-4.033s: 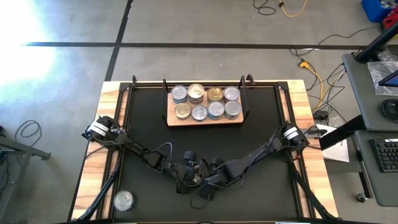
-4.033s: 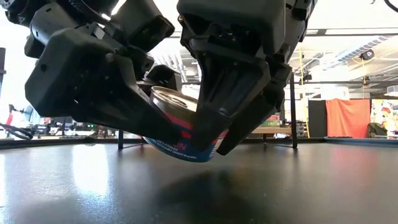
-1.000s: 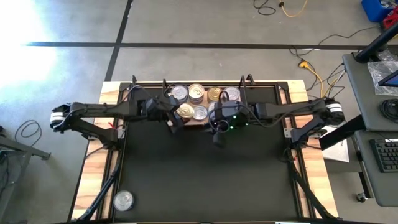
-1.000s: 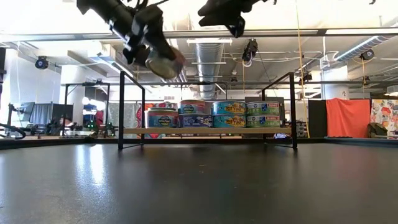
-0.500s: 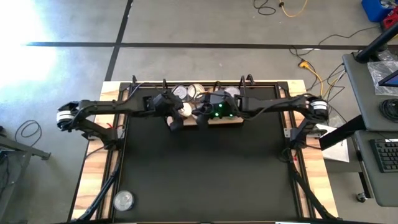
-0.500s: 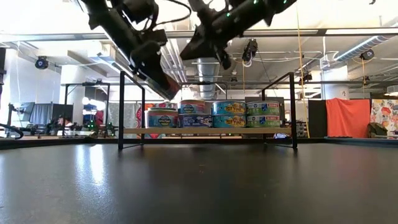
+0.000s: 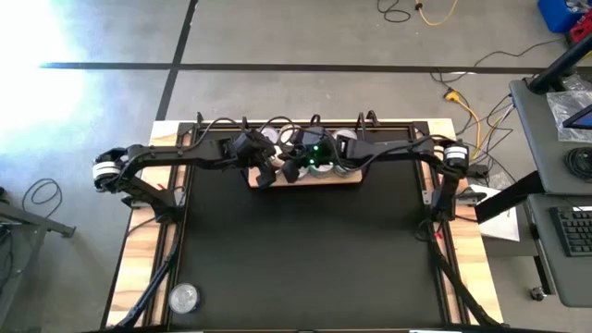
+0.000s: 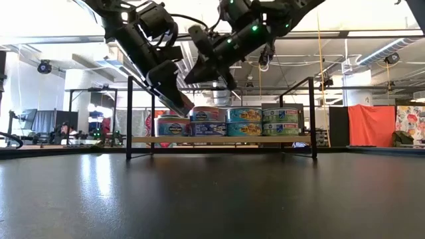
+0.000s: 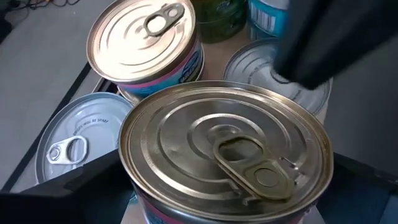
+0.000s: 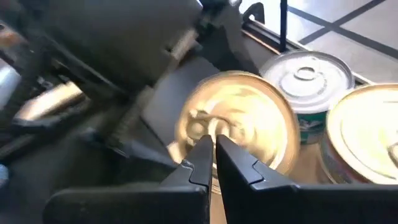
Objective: Stack canned seafood by type on shelf
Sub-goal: Stack the blue-pink tuna can on top of the other blue-pink tuna can on the shelf
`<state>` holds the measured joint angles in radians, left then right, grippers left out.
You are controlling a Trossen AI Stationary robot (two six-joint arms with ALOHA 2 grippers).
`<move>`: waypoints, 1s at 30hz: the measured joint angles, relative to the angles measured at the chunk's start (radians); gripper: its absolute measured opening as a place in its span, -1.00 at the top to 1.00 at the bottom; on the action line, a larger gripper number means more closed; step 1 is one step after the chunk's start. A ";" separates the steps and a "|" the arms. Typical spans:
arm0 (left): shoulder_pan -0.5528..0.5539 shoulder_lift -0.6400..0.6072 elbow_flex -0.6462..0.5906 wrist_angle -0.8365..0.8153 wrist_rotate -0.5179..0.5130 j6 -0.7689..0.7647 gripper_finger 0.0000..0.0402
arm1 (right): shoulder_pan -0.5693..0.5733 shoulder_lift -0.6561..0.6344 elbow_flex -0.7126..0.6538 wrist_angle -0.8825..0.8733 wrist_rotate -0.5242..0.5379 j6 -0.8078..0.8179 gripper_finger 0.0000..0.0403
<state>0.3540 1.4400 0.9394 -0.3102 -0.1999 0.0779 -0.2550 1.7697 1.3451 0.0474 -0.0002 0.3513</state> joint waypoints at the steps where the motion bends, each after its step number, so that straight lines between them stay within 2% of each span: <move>1: 0.001 0.000 0.000 -0.002 0.004 0.000 -0.97 | -0.007 0.010 0.006 -0.005 0.000 -0.009 0.94; 3: 0.001 0.000 0.000 -0.001 0.026 0.000 -0.97 | -0.018 0.032 0.016 0.016 -0.007 -0.023 0.94; 8: 0.004 0.000 0.001 0.000 0.040 0.001 -0.97 | -0.026 0.059 0.020 0.097 -0.110 -0.124 0.94; 17: 0.009 0.014 -0.002 0.034 -0.009 0.036 -0.97 | -0.037 0.077 0.021 0.191 -0.105 -0.265 0.94; 30: 0.009 0.028 -0.002 0.037 0.014 0.049 -0.97 | -0.049 0.196 0.021 0.337 -0.113 -0.239 0.94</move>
<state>0.3626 1.4681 0.9379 -0.2736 -0.1855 0.1266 -0.3044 1.9659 1.3659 0.3840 -0.1133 0.1120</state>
